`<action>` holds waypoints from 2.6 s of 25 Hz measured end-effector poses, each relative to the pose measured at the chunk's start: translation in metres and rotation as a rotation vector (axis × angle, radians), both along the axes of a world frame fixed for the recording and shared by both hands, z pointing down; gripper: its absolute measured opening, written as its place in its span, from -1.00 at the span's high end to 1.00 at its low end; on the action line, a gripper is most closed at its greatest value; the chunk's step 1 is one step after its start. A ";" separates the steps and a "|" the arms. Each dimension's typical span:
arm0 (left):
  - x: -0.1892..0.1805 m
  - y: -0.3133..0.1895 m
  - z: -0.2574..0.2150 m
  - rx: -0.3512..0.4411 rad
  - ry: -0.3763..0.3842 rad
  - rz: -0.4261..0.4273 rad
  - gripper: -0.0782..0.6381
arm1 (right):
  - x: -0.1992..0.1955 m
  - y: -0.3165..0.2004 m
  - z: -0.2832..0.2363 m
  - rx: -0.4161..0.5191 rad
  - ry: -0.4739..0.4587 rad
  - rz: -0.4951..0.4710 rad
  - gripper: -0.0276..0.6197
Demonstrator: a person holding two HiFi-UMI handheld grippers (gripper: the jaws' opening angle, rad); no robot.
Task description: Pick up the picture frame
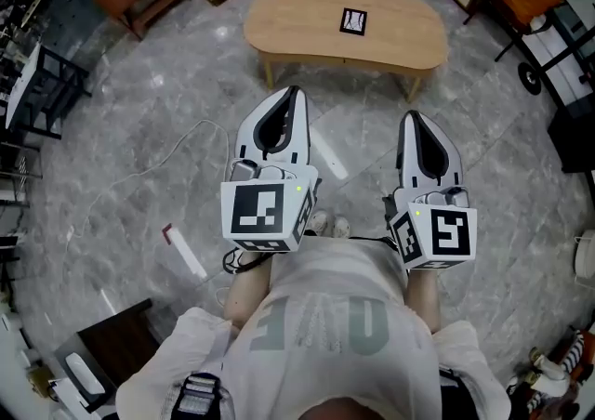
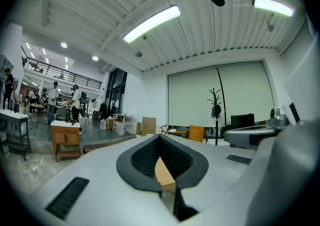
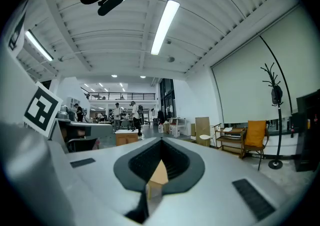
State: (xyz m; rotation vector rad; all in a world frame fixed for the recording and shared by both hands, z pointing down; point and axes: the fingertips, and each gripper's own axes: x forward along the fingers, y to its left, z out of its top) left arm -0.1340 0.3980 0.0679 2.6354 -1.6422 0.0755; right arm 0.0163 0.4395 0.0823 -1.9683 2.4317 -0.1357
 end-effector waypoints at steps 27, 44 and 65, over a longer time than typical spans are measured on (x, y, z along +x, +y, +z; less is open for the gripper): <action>0.027 -0.128 0.008 0.063 -0.014 -0.073 0.76 | 0.062 -0.103 0.021 0.039 -0.002 -0.048 0.90; 0.070 -0.416 0.037 -0.012 0.007 0.014 0.76 | 0.066 -0.400 0.044 -0.066 0.044 -0.046 0.90; 0.126 -0.575 0.025 -0.025 -0.008 0.047 0.76 | 0.089 -0.580 0.023 -0.070 -0.003 -0.110 0.90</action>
